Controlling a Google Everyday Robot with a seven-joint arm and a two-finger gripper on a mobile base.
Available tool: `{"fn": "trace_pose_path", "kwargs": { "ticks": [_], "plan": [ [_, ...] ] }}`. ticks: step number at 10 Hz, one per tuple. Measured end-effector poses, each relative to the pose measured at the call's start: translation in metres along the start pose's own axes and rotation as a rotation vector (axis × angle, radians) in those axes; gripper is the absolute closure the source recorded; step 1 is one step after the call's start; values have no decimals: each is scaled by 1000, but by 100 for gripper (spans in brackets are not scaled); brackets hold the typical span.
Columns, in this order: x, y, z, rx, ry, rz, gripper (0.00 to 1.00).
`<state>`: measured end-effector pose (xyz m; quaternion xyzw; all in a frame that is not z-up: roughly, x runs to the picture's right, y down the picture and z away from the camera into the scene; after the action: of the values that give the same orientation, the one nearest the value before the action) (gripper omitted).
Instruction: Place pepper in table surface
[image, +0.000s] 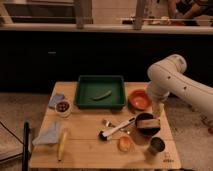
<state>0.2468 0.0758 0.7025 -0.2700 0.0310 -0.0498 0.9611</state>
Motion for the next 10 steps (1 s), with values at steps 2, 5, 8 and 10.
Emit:
{"fn": "trace_pose_path", "kwargs": {
  "ticks": [2, 5, 8, 10],
  "plan": [
    [-17, -10, 1, 4, 8, -32, 20],
    [-24, -32, 7, 16, 20, -63, 20],
    [-36, -44, 10, 21, 26, -93, 20],
    [-41, -52, 15, 26, 26, -107, 20]
  ]
}}
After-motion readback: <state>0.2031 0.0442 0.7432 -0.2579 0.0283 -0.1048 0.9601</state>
